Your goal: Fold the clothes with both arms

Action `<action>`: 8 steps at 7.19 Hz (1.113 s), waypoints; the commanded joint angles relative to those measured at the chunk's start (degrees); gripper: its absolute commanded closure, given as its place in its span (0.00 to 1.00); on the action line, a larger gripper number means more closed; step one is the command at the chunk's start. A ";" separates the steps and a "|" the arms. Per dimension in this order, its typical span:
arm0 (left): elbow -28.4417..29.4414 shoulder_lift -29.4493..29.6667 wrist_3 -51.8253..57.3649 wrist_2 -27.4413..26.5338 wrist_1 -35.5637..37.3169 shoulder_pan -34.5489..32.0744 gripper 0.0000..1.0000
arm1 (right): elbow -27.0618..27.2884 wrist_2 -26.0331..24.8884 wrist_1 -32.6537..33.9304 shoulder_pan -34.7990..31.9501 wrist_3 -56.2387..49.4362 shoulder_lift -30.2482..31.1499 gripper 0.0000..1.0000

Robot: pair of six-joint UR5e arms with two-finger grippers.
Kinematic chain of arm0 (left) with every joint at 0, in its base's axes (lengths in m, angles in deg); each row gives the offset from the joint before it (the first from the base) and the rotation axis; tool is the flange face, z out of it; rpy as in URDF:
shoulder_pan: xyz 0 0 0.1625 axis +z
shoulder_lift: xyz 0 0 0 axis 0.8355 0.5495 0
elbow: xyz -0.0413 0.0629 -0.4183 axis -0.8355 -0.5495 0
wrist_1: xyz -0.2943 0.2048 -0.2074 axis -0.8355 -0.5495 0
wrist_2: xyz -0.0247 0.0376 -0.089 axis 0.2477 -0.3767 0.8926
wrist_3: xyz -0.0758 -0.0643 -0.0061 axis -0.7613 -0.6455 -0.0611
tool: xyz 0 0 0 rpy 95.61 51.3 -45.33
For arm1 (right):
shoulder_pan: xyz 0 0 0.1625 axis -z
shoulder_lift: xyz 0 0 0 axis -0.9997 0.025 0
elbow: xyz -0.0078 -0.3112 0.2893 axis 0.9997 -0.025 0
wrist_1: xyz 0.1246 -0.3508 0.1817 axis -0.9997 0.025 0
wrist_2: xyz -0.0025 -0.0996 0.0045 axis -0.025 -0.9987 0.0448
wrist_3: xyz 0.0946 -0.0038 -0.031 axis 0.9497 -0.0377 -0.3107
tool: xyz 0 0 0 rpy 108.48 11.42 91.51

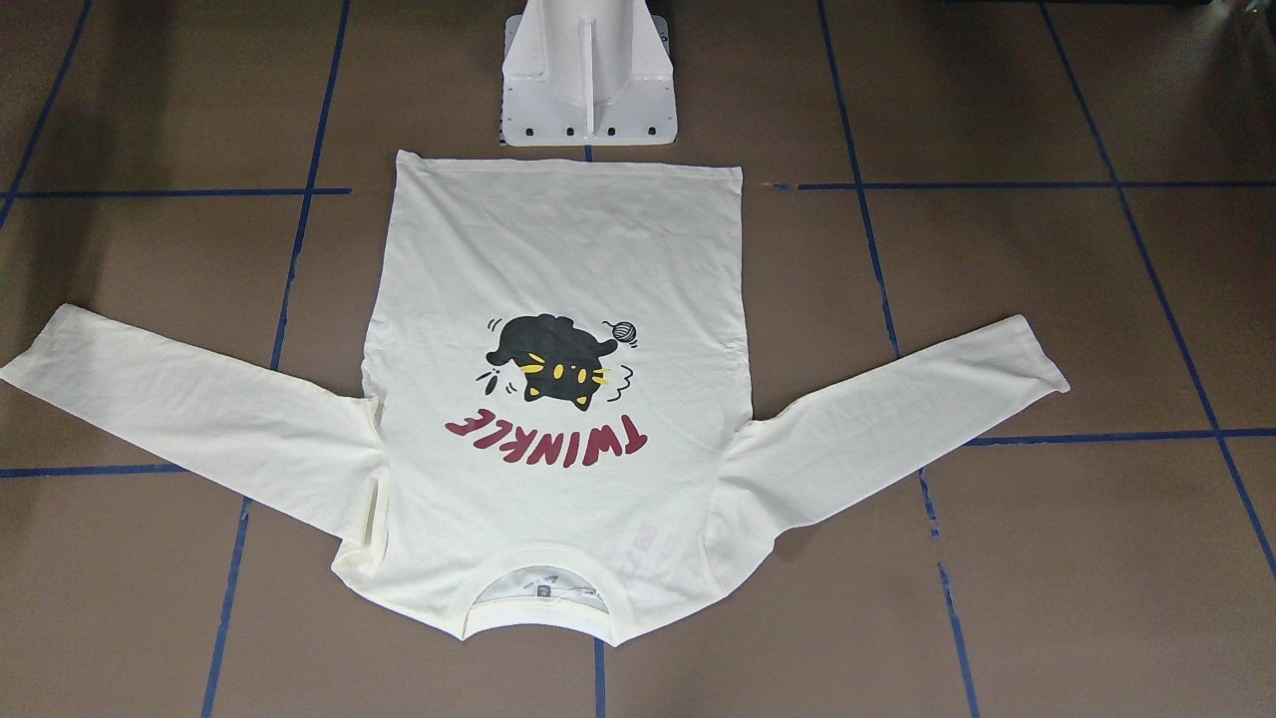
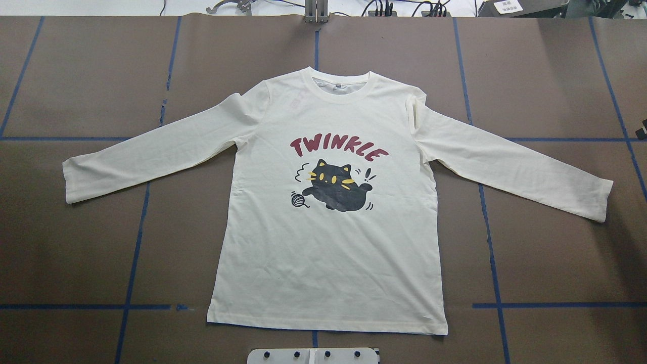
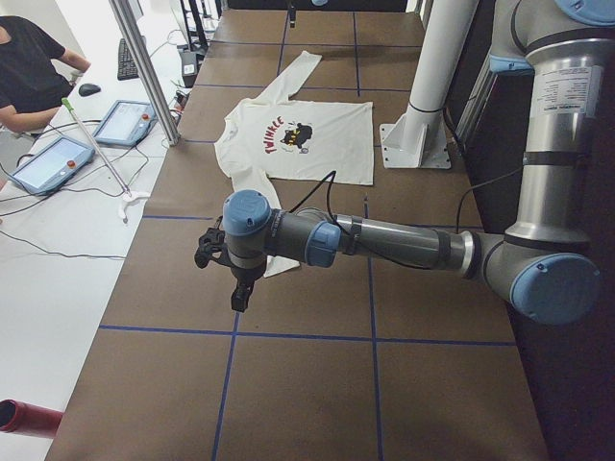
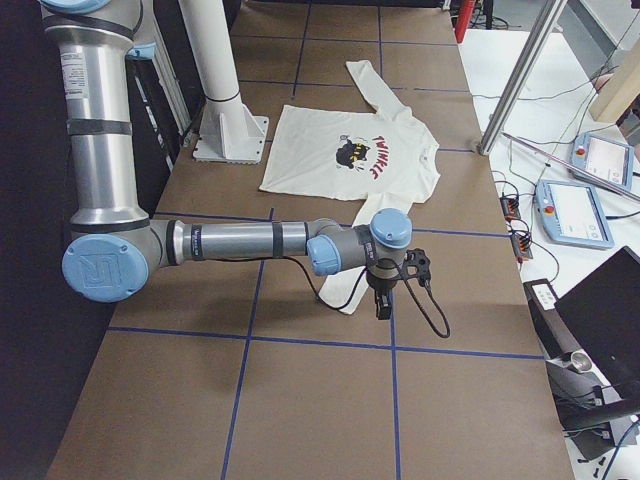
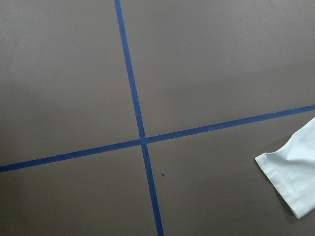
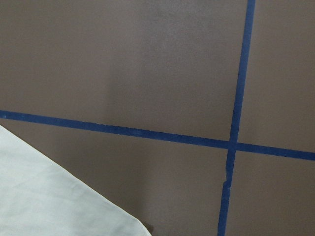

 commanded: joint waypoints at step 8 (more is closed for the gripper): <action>-1.30 -0.01 0.17 -2.60 -2.42 0.49 0.00 | -1.27 0.93 -1.45 0.87 1.54 1.48 0.00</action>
